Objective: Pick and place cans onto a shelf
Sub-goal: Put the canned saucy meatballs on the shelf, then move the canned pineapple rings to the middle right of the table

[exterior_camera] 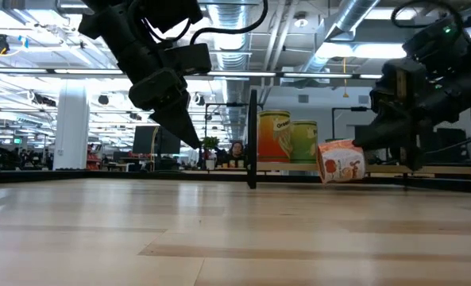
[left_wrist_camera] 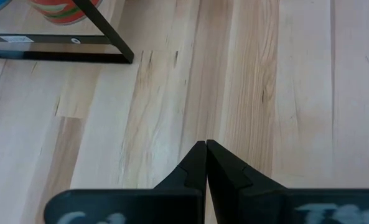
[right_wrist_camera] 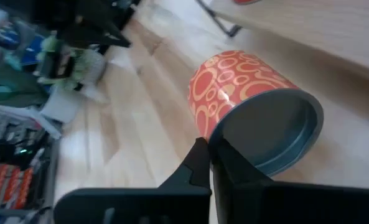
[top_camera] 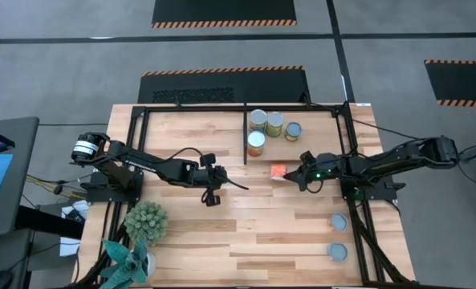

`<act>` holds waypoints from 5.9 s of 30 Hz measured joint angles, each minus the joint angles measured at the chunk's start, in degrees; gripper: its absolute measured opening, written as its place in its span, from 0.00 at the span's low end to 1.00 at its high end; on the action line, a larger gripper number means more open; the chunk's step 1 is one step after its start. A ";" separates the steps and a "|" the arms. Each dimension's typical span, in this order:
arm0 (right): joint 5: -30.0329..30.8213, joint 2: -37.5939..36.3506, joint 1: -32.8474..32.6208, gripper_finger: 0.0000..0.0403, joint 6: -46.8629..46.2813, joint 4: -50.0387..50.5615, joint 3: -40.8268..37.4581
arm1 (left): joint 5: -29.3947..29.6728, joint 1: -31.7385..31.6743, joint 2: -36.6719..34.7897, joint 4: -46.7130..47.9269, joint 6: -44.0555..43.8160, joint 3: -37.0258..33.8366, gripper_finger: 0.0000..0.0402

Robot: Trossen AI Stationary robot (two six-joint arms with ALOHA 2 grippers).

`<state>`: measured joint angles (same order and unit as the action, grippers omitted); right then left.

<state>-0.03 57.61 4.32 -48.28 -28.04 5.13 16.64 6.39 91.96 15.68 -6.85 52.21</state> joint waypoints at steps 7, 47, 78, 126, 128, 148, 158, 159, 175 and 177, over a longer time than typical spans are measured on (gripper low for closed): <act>0.00 -2.78 -2.35 0.02 -0.08 0.08 1.10 | 0.00 0.00 0.00 0.04 -0.09 0.01 0.00; 1.42 13.45 14.78 0.01 29.43 82.24 51.57 | 0.15 0.00 0.00 0.41 0.75 0.02 0.00; 1.49 27.14 14.97 0.20 35.33 89.48 58.71 | 0.09 0.00 0.00 0.28 0.27 0.02 0.00; 13.52 14.81 10.24 0.20 19.67 89.74 46.73 | -1.25 0.00 0.00 0.87 0.05 0.02 0.00; 13.68 14.81 10.55 0.20 19.98 89.37 46.73 | -1.21 0.00 0.00 0.85 0.11 0.02 0.00; 15.17 14.83 11.28 0.20 22.63 84.42 46.73 | -1.23 0.00 0.00 0.87 0.07 0.02 0.00; 17.55 14.83 11.28 0.20 22.83 83.69 46.73 | -1.29 0.02 -0.01 0.87 0.01 0.02 0.00; 17.71 14.83 11.28 0.20 22.83 83.53 46.73 | -1.29 0.02 0.00 0.87 -0.08 0.02 0.00; -1.12 14.16 -6.06 0.20 9.50 104.44 53.24 | -1.33 0.02 0.00 0.94 -0.51 0.02 0.00; -1.16 14.13 -13.39 0.20 4.32 106.28 51.59 | -1.31 0.02 -0.01 1.17 -0.51 0.02 0.00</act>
<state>-1.19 71.75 -9.08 -43.96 78.25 56.72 15.33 6.42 91.95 16.86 -7.36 52.23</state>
